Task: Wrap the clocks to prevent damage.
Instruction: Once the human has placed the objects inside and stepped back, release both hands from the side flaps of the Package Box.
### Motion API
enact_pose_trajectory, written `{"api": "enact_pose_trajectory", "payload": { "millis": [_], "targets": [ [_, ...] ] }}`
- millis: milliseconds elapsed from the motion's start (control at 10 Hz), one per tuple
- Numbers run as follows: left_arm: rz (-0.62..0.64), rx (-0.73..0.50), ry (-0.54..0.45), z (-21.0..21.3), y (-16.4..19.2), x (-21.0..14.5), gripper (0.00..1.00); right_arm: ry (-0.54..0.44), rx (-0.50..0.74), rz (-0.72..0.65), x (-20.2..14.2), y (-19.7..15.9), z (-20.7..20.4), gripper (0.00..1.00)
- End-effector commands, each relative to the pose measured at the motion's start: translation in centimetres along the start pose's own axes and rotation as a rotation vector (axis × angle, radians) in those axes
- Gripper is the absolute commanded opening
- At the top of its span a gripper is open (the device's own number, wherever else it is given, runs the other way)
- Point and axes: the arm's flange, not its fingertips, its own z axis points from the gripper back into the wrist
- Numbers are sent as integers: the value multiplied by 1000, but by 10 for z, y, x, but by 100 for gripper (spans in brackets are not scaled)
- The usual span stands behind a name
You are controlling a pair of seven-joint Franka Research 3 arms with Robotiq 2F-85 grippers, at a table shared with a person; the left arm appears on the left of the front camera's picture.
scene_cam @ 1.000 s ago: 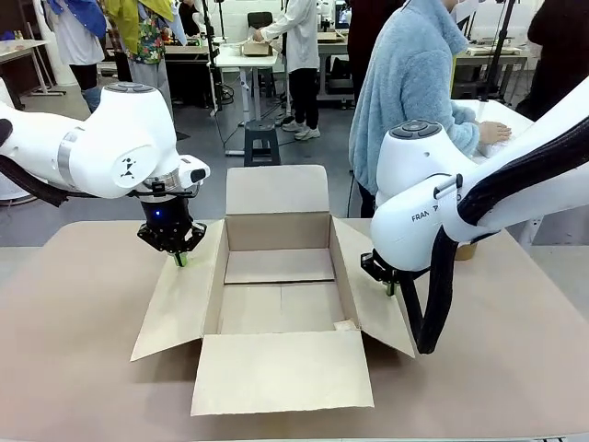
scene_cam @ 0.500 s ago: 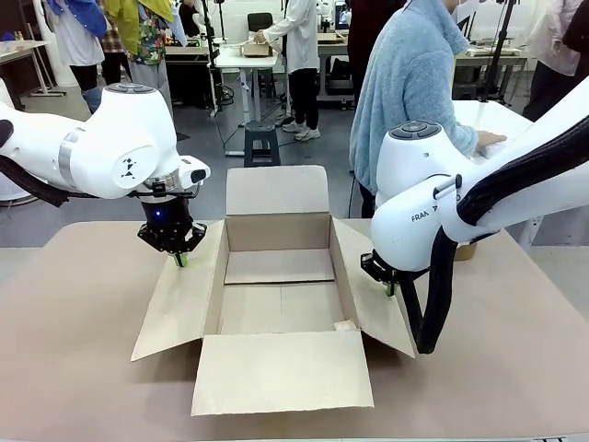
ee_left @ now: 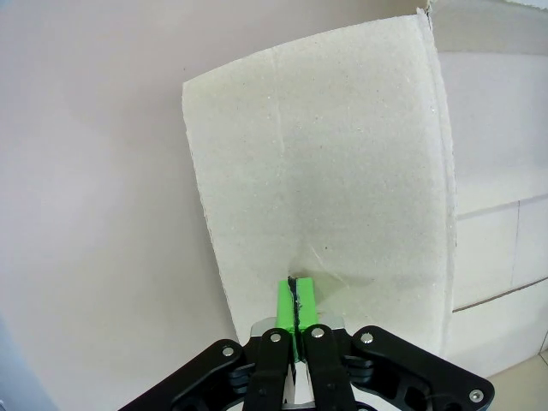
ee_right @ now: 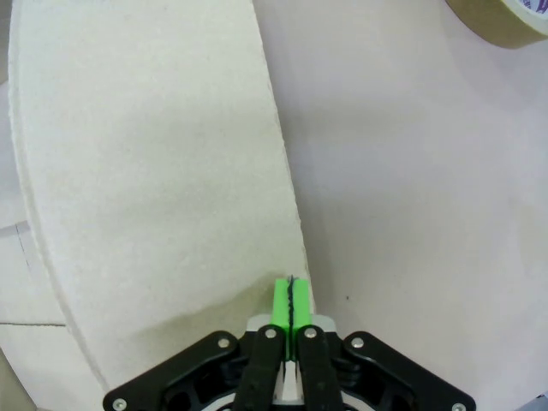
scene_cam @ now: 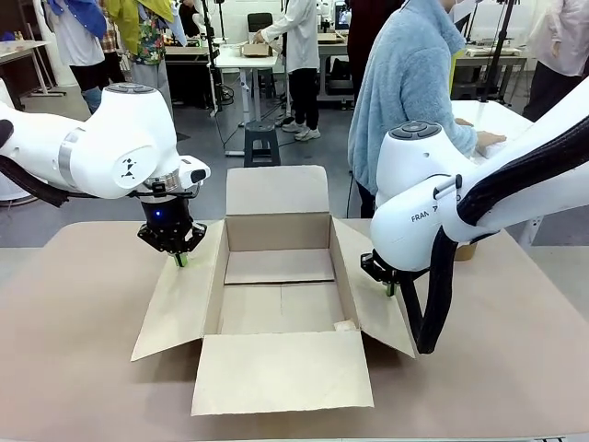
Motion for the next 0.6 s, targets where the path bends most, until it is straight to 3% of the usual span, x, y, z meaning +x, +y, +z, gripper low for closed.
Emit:
{"api": "enact_pose_trajectory", "payload": {
  "millis": [0, 500],
  "targets": [
    [-10, 12, 3, 0, -1, 2, 0, -4, -17, -1, -1, 0, 0, 1],
    [-10, 12, 3, 0, -1, 2, 0, -4, -17, -1, -1, 0, 0, 1]
  ]
}}
